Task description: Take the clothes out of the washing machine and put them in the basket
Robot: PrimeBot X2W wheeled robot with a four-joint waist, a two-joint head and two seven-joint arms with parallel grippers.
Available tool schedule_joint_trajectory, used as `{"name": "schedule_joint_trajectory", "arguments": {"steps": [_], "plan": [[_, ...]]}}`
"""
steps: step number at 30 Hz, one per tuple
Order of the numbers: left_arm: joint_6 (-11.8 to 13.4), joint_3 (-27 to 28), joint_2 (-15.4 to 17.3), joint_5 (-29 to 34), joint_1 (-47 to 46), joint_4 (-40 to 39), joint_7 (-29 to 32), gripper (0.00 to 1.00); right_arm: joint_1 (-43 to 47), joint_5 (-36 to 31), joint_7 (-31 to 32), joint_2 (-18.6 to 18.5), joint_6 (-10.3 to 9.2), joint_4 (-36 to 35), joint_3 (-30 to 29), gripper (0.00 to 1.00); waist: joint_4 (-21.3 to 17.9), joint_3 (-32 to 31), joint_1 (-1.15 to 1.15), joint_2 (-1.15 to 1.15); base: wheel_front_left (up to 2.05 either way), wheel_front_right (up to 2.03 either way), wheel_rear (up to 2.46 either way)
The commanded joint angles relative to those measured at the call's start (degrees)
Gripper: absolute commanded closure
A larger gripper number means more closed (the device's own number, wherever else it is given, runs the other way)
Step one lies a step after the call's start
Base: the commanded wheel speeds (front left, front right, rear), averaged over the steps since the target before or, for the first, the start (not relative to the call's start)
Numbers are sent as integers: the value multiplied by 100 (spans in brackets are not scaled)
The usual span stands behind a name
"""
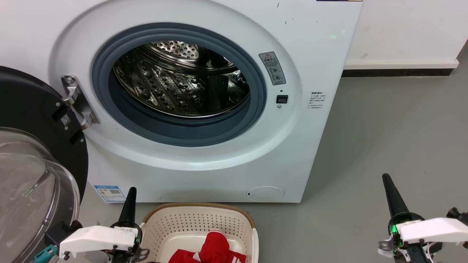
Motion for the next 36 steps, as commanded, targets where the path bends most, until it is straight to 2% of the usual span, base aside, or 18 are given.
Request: {"name": "schedule_joint_trajectory", "arguments": {"steps": [1,7,36], "plan": [[-44,40,39,-147,-124,-9,42,100,-118,150,34,-27,-1,-5,-27,100,2,0,0,0,0,0,0],[-114,91,35,-583,-193,34,148,100,-191,568,151,-21,-1,53,-78,100,13,-2,0,0,0,0,0],[-311,267,13,-1934,-381,187,499,100,-394,1858,522,19,-2,234,-256,100,52,-10,0,0,0,0,0]]}}
